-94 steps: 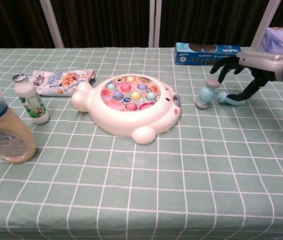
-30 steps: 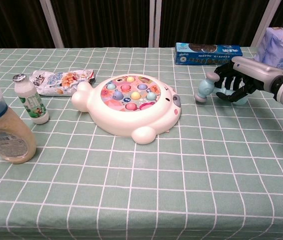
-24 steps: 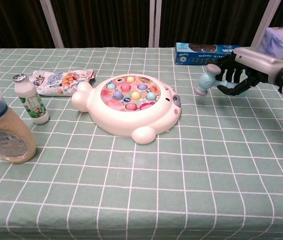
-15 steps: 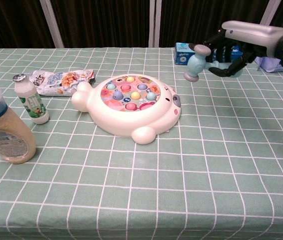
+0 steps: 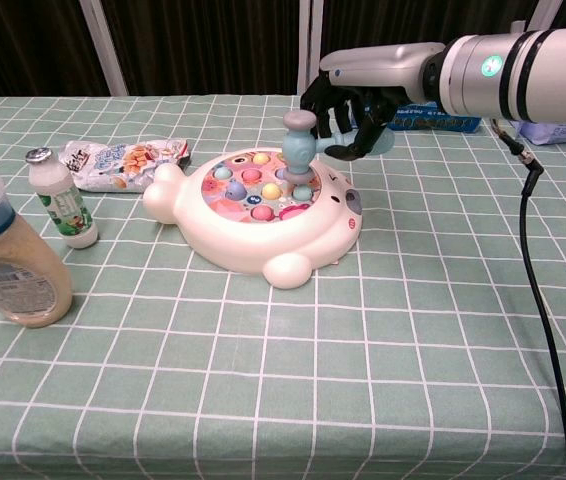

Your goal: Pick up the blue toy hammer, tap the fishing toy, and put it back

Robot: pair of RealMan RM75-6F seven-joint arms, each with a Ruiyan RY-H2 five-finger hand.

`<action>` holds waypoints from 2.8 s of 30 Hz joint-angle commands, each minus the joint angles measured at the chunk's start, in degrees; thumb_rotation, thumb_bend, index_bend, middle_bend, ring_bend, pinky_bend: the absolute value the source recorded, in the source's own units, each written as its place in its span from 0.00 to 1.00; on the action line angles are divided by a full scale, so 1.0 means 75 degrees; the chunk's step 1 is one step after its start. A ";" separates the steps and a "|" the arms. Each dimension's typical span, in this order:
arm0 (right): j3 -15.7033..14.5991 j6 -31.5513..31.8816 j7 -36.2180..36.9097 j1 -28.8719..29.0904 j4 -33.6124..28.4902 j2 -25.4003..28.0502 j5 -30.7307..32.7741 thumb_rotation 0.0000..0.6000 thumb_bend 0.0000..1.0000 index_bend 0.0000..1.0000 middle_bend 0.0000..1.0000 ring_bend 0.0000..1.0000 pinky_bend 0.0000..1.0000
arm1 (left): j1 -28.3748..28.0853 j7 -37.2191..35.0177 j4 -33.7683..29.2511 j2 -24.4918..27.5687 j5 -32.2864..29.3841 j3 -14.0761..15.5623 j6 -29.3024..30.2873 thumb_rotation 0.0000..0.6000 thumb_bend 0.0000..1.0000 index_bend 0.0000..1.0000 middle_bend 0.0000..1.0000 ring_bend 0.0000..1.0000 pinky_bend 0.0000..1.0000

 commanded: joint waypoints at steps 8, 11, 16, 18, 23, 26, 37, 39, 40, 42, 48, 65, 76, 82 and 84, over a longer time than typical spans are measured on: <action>-0.0146 0.0221 -0.0421 0.0155 -0.0133 -0.0024 0.0365 1.00 0.70 0.72 0.68 0.55 0.73 | 0.0018 -0.0128 0.0159 -0.0097 0.0004 0.0008 -0.0004 1.00 0.00 0.17 0.09 0.00 0.00; -0.0052 0.0457 -0.0385 0.0149 -0.0283 0.0026 0.0273 1.00 0.70 0.72 0.68 0.55 0.73 | 0.0032 -0.0135 0.0172 -0.0091 0.0005 -0.0004 0.0032 1.00 0.00 0.17 0.09 0.00 0.00; -0.0100 0.0384 -0.0684 0.0383 -0.0323 -0.0052 0.0313 1.00 0.70 0.72 0.68 0.55 0.73 | 0.0042 -0.0126 0.0161 -0.0091 0.0022 -0.0005 0.0058 1.00 0.00 0.17 0.09 0.00 0.00; -0.0163 0.0312 -0.0856 0.0505 -0.0251 -0.0179 0.0383 1.00 0.70 0.72 0.68 0.55 0.73 | 0.0054 -0.0127 0.0161 -0.0095 0.0022 0.0000 0.0067 1.00 0.00 0.17 0.09 0.00 0.00; -0.0366 0.0212 -0.1339 0.0753 0.0045 -0.0503 0.0627 1.00 0.70 0.72 0.68 0.55 0.73 | 0.0088 -0.0153 0.0181 -0.0101 -0.0013 0.0003 0.0076 1.00 0.00 0.17 0.09 0.00 0.00; -0.0388 0.0300 -0.1470 0.0803 0.0072 -0.0596 0.0753 1.00 0.70 0.72 0.68 0.55 0.73 | 0.0106 -0.0180 0.0205 -0.0115 -0.0015 0.0012 0.0084 1.00 0.00 0.17 0.09 0.00 0.00; -0.0112 0.0720 -0.1297 0.0808 -0.0265 -0.0396 0.0732 1.00 0.70 0.72 0.68 0.55 0.73 | 0.0114 -0.0214 0.0250 -0.0130 0.0021 -0.0018 0.0141 1.00 0.00 0.17 0.09 0.00 0.00; -0.0131 0.0617 -0.1339 0.0912 -0.0137 -0.0533 0.0782 1.00 0.70 0.72 0.68 0.55 0.73 | 0.0123 -0.0213 0.0248 -0.0129 0.0017 -0.0021 0.0153 1.00 0.00 0.17 0.09 0.00 0.00; -0.0142 0.0566 -0.1353 0.0957 -0.0068 -0.0604 0.0814 1.00 0.70 0.72 0.68 0.55 0.73 | 0.0131 -0.0215 0.0249 -0.0129 0.0014 -0.0018 0.0158 1.00 0.00 0.17 0.09 0.00 0.00; -0.0181 0.0458 -0.1399 0.1060 0.0123 -0.0784 0.0882 1.00 0.70 0.72 0.68 0.55 0.73 | 0.0151 -0.0231 0.0260 -0.0136 -0.0002 -0.0012 0.0162 1.00 0.00 0.17 0.09 0.00 0.00; -0.0328 0.0287 -0.1591 0.1261 0.0504 -0.1117 0.0973 1.00 0.70 0.73 0.68 0.55 0.73 | 0.0185 -0.0286 0.0308 -0.0165 -0.0023 0.0005 0.0156 1.00 0.00 0.17 0.09 0.00 0.00; -0.0489 0.1464 -0.0783 -0.0009 -0.0192 0.0275 0.0828 1.00 0.70 0.73 0.68 0.55 0.73 | 0.0130 -0.0214 0.0245 -0.0132 0.0085 -0.0029 0.0179 1.00 0.00 0.17 0.09 0.00 0.00; -0.1151 0.1494 0.1135 -0.1093 0.1209 -0.0213 -0.0226 1.00 0.69 0.73 0.66 0.55 0.71 | 0.0087 -0.0067 0.0107 -0.0088 0.0124 -0.0038 0.0164 1.00 0.00 0.17 0.09 0.00 0.00; -0.1231 0.1380 0.1746 -0.1285 0.1924 -0.0671 -0.0585 1.00 0.65 0.72 0.62 0.54 0.65 | 0.0086 -0.0047 0.0084 -0.0081 0.0086 -0.0028 0.0120 1.00 0.00 0.17 0.09 0.00 0.00; -0.1220 0.1372 0.1925 -0.1325 0.2114 -0.0802 -0.0695 1.00 0.60 0.70 0.59 0.51 0.61 | 0.0084 -0.0044 0.0082 -0.0076 0.0090 -0.0028 0.0120 1.00 0.00 0.17 0.09 0.00 0.00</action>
